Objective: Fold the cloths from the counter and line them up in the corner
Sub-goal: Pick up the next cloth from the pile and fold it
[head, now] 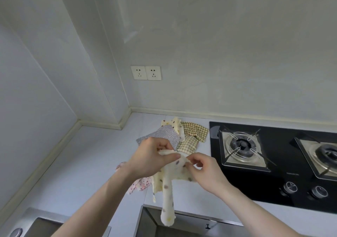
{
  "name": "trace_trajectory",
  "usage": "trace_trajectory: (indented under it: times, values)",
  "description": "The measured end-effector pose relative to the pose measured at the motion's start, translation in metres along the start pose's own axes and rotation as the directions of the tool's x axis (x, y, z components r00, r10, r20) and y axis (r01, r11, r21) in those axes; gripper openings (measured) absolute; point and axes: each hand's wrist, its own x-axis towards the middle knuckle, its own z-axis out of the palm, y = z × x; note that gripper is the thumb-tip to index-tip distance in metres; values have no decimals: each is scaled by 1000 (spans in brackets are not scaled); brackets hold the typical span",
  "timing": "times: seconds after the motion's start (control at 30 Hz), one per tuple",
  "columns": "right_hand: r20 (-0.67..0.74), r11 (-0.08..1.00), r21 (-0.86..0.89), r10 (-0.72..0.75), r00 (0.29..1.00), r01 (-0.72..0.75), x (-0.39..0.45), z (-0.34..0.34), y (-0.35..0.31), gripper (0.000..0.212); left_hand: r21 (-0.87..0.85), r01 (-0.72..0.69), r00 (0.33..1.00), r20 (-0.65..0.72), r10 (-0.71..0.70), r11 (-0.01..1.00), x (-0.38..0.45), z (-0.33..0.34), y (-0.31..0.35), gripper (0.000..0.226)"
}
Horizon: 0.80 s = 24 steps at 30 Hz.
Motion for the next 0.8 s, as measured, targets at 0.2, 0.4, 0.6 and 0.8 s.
trace_trajectory:
  times: [0.2, 0.4, 0.6, 0.8]
  values:
    - [-51, 986, -162, 33, 998, -41, 14, -23, 22, 9, 138, -20, 999, -22, 23, 990, 8, 1, -25, 11]
    - [-177, 972, -232, -89, 980, 46, 20, -56, 24, 5, 216, -75, 978, -175, 114, 973, 19, 6, -31, 1]
    - [-52, 932, -359, -74, 996, 50, -15, -57, 63, 12, 295, -46, 996, -66, 68, 955, -9, 40, -69, 10]
    - [89, 900, -430, 128, 988, -78, -66, -24, 132, 19, 372, 108, 971, 157, -178, 922, -40, 102, -122, 21]
